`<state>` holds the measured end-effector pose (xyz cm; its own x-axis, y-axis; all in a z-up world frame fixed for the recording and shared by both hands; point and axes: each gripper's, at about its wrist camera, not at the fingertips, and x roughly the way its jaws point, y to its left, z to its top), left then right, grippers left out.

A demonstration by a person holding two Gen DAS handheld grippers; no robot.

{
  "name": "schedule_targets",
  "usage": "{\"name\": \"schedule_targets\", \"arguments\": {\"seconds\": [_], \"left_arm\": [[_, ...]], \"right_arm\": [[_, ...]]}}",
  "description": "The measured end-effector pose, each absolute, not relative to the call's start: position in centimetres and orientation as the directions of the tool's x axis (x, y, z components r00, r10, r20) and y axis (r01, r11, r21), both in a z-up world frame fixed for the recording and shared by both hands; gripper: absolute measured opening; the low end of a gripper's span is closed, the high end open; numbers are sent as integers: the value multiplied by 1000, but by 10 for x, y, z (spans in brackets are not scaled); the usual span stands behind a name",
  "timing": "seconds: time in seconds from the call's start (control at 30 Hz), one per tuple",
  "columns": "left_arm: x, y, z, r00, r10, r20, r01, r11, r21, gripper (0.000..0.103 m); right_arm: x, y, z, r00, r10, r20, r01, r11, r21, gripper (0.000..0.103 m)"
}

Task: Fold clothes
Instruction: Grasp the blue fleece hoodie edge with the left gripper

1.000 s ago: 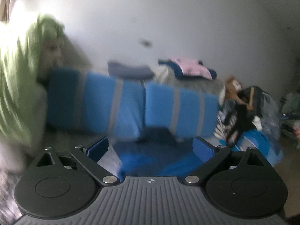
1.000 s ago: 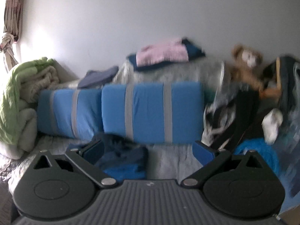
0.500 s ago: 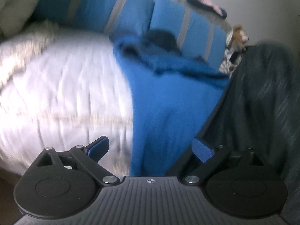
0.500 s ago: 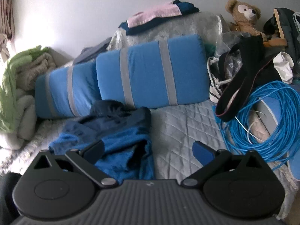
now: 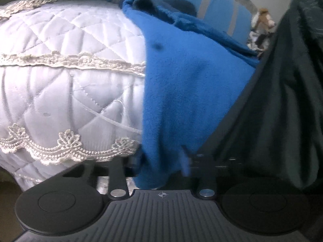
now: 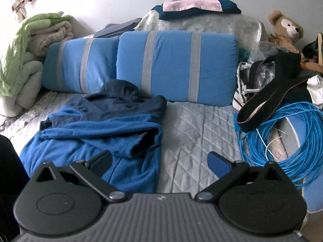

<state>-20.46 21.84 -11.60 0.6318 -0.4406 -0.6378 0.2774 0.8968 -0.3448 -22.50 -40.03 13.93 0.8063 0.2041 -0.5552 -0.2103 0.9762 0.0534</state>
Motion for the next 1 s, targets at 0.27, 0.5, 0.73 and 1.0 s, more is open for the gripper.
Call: {"name": "schedule_targets", "arguments": {"seconds": [0.27,0.5,0.73,1.0], "left_arm": [[-204,224,-110,611,-420,-671,229,905,-358,15],[-181,217,-104,576,-406,-709,201,912,-358,15],[-170,208,-100,545,-382,-747,179,923,-342,15],[-163,204,-98,530,-363,-767,154,930,-334,15]], "right_arm": [[-237,-439,110,809,162,-565,-129,987,97,103],[-251,-452,45,751,181,-635,-171,982,79,99],[-261,-445,-27,654,289,-700,-267,953,144,80],[-259,-420,-73,569,415,-710,-352,903,245,64]]}}
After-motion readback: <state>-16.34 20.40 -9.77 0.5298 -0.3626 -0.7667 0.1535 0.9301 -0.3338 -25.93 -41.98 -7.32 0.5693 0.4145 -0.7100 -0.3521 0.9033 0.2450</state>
